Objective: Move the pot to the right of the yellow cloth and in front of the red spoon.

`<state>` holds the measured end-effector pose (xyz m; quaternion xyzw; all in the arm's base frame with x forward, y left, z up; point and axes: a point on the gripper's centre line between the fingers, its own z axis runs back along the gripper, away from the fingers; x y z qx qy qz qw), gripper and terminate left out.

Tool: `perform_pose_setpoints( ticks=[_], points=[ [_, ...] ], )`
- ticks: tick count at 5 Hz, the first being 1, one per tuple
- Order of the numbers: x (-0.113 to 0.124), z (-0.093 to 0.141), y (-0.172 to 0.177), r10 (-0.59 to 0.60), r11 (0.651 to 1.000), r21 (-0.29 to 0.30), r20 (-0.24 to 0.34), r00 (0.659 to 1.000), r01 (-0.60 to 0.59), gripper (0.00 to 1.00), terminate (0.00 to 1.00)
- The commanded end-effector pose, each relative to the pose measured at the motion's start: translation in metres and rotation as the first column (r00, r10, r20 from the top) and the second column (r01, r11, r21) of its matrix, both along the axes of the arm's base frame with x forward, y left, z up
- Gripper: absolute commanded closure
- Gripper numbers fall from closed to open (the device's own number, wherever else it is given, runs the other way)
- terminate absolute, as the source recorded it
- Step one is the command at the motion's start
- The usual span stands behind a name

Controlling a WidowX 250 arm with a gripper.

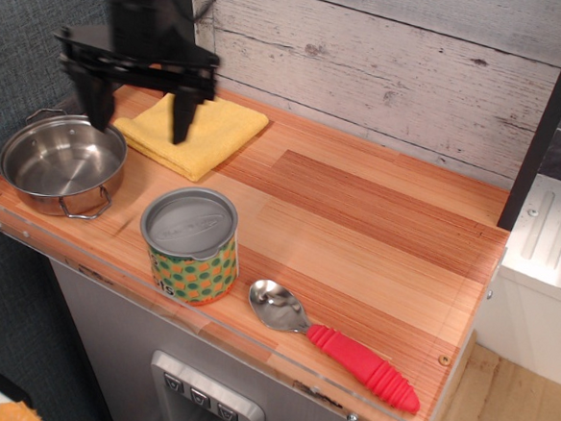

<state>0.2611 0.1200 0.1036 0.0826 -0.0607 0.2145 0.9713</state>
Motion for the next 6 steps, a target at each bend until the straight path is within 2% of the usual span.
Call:
perform_pose_setpoints(
  ticks=[1,2,4,6],
  points=[
    [-0.008,-0.011,0.032,-0.036,0.999,0.042,0.018,0.999,0.035,0.0,0.0],
    [0.0,-0.028,0.038,-0.068,0.998,0.013,0.055,0.996,0.067,0.0,0.0],
    [0.005,-0.066,0.048,-0.111,0.994,0.003,0.042,0.993,0.111,0.0,0.0],
    [0.001,-0.08,0.053,-0.111,0.994,-0.003,0.008,0.994,0.111,0.0,0.0]
  ],
)
